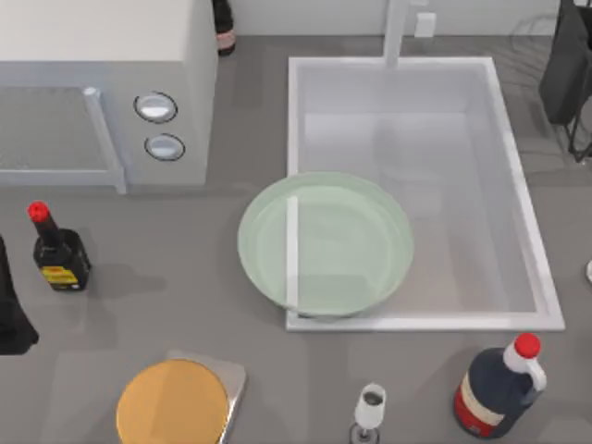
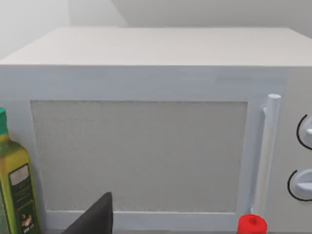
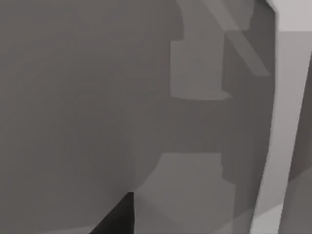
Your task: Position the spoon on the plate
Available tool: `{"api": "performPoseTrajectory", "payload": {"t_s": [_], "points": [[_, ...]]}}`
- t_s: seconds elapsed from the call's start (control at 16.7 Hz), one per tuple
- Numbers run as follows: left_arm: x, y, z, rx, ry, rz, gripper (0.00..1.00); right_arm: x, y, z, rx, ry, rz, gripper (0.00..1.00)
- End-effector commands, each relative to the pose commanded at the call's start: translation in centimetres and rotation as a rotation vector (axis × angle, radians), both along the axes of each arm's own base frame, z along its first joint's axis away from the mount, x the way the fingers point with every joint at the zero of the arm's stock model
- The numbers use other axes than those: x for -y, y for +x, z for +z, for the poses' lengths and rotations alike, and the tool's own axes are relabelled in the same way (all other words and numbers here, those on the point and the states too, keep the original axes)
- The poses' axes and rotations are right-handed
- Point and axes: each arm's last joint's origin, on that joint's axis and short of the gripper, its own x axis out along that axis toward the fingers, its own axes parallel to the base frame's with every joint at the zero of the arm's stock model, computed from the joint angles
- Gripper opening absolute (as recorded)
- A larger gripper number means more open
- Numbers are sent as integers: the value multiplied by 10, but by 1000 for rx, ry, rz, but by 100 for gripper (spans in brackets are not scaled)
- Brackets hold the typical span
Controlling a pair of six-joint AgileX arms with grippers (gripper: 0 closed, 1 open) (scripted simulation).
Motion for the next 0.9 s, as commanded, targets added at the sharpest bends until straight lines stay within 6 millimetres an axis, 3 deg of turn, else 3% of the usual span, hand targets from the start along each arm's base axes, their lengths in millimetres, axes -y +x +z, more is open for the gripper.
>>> {"api": "performPoseTrajectory", "payload": {"t_s": [0.3,0.78,0.84,0.9], "points": [[0,0,0,0,0,0,100,0,0,0,0,0,0,2],[0,0,0,0,0,0,100,0,0,0,0,0,0,0],[0,0,0,0,0,0,100,-2,-1,22,19,16,-24,0],[0,0,0,0,0,0,100,-2,0,23,20,16,-25,0]]}}
